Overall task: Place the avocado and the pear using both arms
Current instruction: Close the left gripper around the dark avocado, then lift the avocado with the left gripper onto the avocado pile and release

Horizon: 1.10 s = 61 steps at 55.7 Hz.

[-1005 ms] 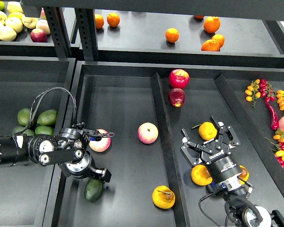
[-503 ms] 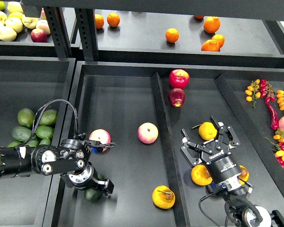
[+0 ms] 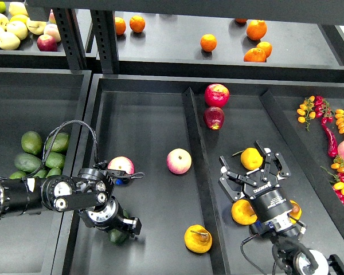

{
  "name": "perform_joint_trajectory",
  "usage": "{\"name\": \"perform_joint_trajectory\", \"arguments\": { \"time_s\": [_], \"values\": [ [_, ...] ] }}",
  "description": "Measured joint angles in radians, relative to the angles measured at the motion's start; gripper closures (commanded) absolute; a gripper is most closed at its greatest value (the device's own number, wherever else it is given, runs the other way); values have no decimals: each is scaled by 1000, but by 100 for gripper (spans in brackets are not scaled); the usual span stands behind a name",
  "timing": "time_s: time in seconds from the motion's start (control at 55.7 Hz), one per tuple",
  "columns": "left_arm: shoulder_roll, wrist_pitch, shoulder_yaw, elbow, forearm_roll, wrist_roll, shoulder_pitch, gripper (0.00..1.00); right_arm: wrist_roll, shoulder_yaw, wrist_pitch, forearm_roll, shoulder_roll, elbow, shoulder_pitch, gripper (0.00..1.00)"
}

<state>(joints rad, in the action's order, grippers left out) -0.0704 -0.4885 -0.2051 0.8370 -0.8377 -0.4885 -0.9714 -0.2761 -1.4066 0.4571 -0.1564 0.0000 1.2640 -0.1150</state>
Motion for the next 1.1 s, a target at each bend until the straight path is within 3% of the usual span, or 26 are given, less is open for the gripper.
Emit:
{"name": "perform_joint_trajectory", "arguments": {
  "time_s": [0.287, 0.521, 0.844, 1.095],
  "values": [
    [-9, 0, 86, -16, 39, 0, -9, 72, 0, 1, 0, 0, 0, 0, 0, 0],
    [-84, 0, 182, -21, 162, 0, -116, 68, 0, 3, 1, 0, 0, 19, 0, 0],
    [-315, 0, 194, -42, 351, 0, -255, 68, 0, -14, 2, -3, 0, 39, 2, 0],
    [-516, 0, 178, -42, 397, 0, -225, 66, 0, -14, 2, -3, 0, 40, 2, 0]
  ]
}}
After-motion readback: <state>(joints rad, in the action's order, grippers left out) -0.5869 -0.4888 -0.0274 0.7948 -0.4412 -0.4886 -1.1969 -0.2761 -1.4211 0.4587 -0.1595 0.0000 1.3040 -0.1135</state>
